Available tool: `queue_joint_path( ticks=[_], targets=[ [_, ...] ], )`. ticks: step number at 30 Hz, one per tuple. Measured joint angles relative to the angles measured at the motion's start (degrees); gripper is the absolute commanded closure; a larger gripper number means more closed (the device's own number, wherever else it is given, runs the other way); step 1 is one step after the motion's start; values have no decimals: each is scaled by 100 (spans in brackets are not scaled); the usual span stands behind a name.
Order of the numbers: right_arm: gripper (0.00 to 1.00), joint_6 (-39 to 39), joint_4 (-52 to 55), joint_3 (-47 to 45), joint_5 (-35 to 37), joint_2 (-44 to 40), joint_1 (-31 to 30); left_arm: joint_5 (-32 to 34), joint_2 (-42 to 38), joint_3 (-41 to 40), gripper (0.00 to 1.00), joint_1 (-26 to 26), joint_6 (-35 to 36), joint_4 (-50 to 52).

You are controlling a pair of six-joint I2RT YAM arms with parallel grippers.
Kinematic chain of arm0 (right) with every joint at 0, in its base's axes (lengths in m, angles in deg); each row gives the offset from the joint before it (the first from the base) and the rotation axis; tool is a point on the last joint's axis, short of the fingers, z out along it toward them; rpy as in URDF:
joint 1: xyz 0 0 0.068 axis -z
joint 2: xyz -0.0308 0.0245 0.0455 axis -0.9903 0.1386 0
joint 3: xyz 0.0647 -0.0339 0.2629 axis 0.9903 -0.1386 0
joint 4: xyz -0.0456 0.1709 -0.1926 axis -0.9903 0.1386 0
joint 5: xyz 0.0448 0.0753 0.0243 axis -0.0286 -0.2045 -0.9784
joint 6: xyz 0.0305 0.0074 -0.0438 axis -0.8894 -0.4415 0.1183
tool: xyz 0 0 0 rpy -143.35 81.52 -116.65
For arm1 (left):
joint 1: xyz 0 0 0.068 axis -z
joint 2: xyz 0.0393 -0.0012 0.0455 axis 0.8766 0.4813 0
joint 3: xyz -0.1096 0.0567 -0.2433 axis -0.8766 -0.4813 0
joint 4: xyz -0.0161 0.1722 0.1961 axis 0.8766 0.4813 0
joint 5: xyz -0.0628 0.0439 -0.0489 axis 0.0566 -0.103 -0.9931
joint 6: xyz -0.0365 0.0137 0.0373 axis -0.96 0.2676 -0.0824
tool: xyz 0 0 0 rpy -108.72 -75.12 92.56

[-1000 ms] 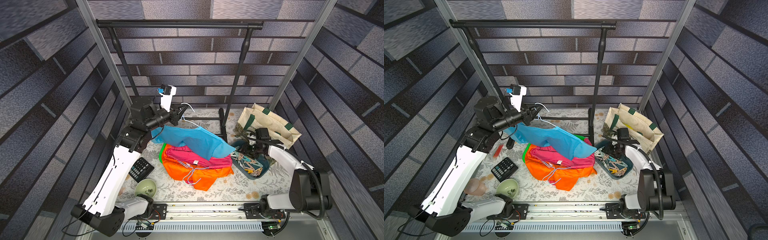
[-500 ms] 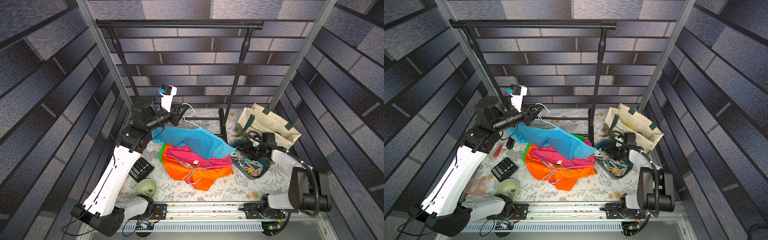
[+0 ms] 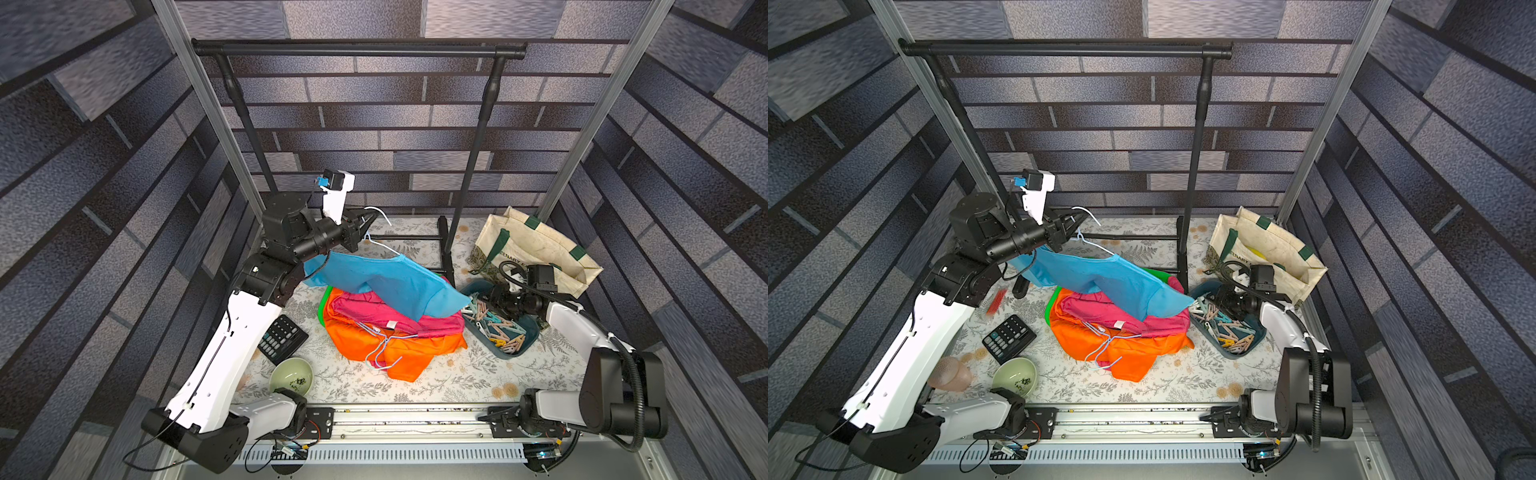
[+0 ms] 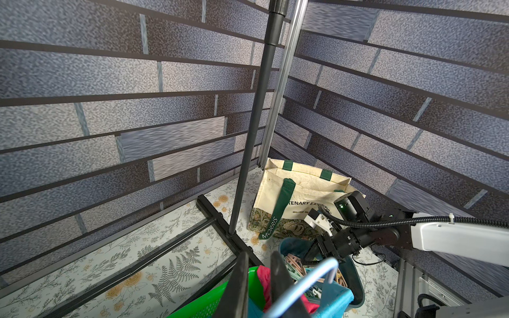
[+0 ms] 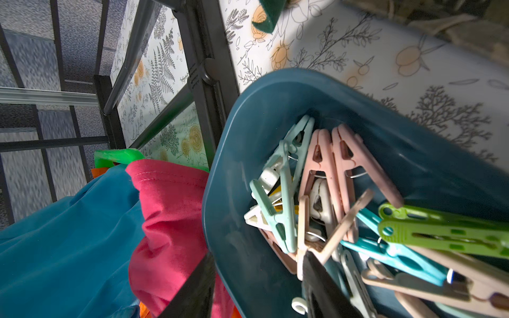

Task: Use clothespins to secure the t-shirt on both sides of the hanger
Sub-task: Pick up the clothespins from the storage box.

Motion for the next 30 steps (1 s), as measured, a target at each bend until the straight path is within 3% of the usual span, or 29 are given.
queue_joint_path(
  ticks=[17,24,30],
  targets=[
    [53,341,315,61,424,181,0,0,17,0,81,15,0,4],
    [43,317,317,90,544,595,0,0,160,0,81,44,0,4],
    [56,282,321,258,638,894,-2,2,254,0,81,44,0,4]
  ],
)
